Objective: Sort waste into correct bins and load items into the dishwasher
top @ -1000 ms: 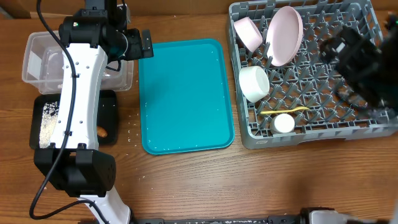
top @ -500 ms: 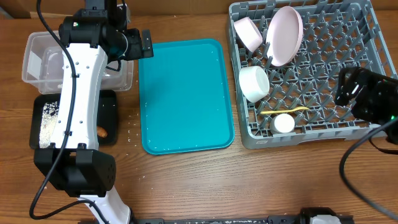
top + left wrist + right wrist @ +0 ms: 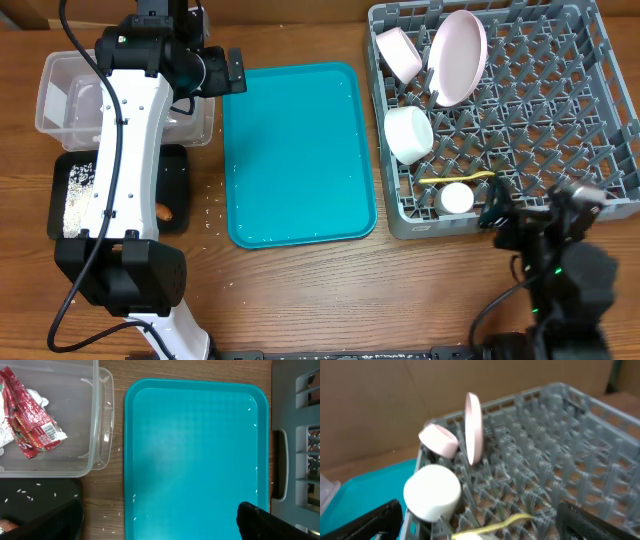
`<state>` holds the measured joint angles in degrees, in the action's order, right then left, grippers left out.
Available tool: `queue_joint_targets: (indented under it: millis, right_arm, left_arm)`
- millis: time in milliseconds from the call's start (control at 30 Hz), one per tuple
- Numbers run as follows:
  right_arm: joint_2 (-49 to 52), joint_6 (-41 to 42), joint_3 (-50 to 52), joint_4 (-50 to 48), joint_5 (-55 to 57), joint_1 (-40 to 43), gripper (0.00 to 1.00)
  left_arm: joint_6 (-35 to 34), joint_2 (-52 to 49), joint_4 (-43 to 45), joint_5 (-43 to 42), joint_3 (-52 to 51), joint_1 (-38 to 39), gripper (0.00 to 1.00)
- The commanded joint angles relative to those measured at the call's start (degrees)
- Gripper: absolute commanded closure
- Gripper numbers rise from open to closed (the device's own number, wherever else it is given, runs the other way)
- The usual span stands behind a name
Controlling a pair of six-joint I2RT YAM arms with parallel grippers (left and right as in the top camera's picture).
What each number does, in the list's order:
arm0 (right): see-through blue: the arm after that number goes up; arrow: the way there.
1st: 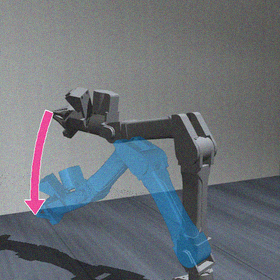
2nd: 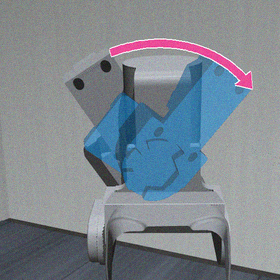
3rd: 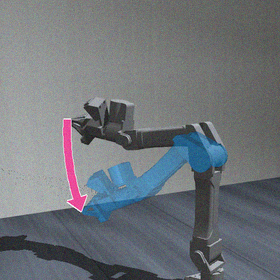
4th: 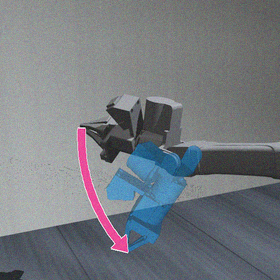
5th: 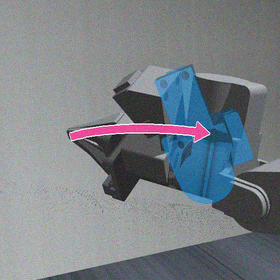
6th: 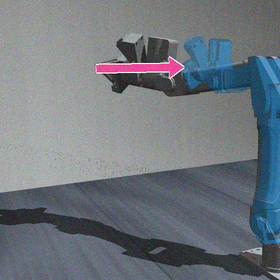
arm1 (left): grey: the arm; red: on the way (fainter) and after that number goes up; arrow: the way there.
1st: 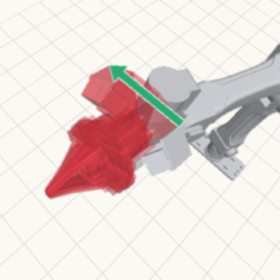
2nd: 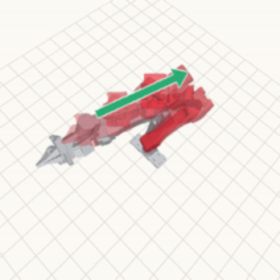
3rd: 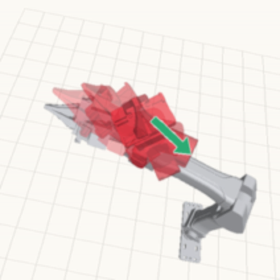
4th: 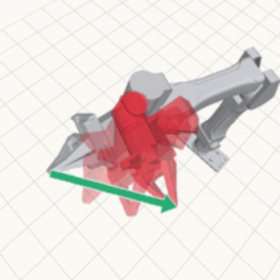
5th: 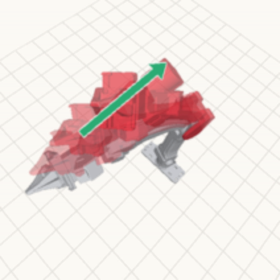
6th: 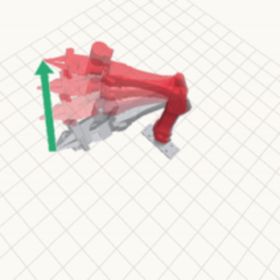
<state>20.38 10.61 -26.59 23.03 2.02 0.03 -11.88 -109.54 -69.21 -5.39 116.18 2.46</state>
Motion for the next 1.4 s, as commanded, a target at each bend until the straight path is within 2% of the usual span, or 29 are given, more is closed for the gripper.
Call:
queue_joint_targets:
  millis: [0,300,1233,1367]
  right_arm:
    - [-8.81,-0.15,10.32,-6.67,-2.40,0.37,0.00]
    - [-19.61,-0.17,26.29,-18.69,-1.70,0.35,0.00]
    - [-20.22,0.24,26.14,-18.32,-2.14,0.26,0.00]
    - [-20.22,0.24,26.14,-18.32,-2.14,0.26,0.00]
  left_arm:
    - [-0.13,-0.28,0.09,0.02,-0.11,-0.57,0.00]
    - [-0.13,-0.28,0.09,0.02,-0.11,-0.57,0.00]
    - [-0.11,-0.28,0.09,0.11,-0.11,-0.57,0.00]
    - [-0.13,1.11,-0.26,4.70,-0.11,-0.57,0.00]
